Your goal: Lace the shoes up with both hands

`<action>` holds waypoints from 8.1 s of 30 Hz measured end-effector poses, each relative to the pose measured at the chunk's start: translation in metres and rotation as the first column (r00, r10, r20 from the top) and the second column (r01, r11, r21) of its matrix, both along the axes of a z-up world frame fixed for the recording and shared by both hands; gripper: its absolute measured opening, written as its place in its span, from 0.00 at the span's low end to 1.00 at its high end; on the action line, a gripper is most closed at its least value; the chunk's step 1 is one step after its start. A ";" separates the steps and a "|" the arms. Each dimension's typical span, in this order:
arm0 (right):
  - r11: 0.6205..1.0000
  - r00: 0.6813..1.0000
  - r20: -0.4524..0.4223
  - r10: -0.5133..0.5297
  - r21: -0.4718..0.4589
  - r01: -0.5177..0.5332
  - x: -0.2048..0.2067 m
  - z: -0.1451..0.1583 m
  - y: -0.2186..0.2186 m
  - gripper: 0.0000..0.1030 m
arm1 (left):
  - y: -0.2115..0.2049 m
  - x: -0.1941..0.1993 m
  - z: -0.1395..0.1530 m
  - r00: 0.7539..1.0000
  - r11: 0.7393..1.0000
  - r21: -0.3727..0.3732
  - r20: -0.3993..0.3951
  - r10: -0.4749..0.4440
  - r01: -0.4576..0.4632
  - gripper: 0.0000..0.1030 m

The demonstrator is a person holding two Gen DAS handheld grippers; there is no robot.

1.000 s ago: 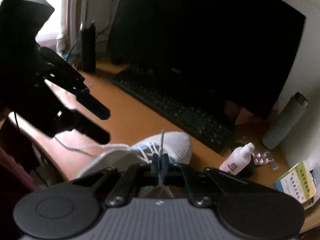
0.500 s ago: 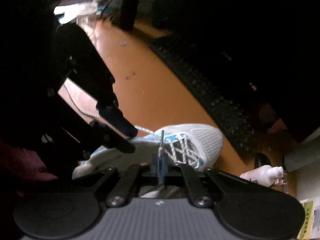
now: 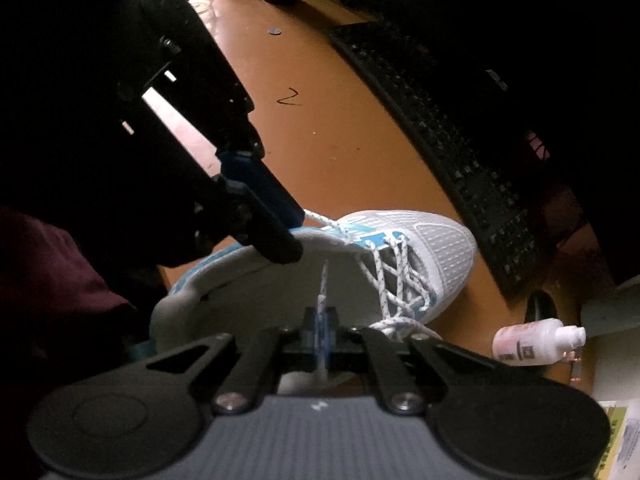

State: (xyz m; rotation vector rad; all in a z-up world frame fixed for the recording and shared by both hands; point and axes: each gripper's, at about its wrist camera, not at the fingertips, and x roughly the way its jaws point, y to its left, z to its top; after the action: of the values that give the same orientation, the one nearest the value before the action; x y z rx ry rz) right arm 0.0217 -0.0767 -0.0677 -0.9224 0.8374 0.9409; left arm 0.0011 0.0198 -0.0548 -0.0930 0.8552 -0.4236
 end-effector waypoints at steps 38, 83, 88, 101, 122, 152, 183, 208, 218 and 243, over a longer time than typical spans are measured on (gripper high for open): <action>0.998 0.999 0.029 -0.027 0.063 0.025 -0.002 0.009 0.002 0.03 | 0.002 0.002 -0.001 1.000 0.999 0.019 -0.002 -0.026 0.026 0.12; 0.992 0.998 0.027 -0.048 0.118 0.045 -0.007 0.017 -0.005 0.03 | 0.003 0.004 -0.001 0.999 0.999 0.028 -0.008 -0.042 0.043 0.12; 0.992 0.998 0.030 -0.047 0.120 0.043 -0.008 0.017 -0.005 0.03 | 0.004 0.006 -0.001 0.999 0.998 0.030 -0.010 -0.046 0.046 0.12; 0.993 0.998 0.037 -0.052 0.106 0.048 0.001 0.004 0.005 0.03 | -0.001 0.004 -0.002 0.999 0.999 0.030 -0.009 -0.042 0.042 0.12; 0.999 0.994 0.105 -0.030 0.046 0.025 0.001 -0.005 0.018 0.04 | 0.000 0.004 -0.001 0.999 0.999 0.026 -0.014 -0.043 0.043 0.12; 0.994 0.981 0.165 0.105 0.012 -0.109 -0.011 0.002 0.020 0.04 | -0.004 0.006 -0.003 0.999 0.998 0.039 -0.015 -0.052 0.053 0.12; 0.996 0.995 0.102 0.016 0.085 -0.025 -0.005 0.004 0.018 0.05 | 0.050 0.027 -0.022 0.958 0.855 -0.449 -0.231 0.169 -0.259 0.07; 0.983 0.949 0.273 -0.157 0.133 0.124 -0.014 0.003 -0.022 0.47 | 0.194 -0.091 0.023 0.768 0.727 -0.256 -0.141 0.624 -0.638 0.00; 0.970 0.954 0.220 -0.204 0.176 0.167 -0.005 0.002 -0.032 0.47 | 0.214 -0.130 0.012 0.720 0.713 -0.125 -0.220 0.658 -0.690 0.00; 0.934 0.949 -0.102 0.297 0.237 -0.267 -0.040 -0.018 0.156 0.18 | 0.202 -0.115 -0.027 0.808 0.851 0.167 -0.267 0.525 -0.498 0.31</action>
State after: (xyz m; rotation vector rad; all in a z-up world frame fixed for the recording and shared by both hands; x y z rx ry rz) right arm -0.0180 0.0789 -0.0860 -0.8033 0.7067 1.3336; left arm -0.1143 0.2220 -0.0820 -0.3067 1.1083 0.1488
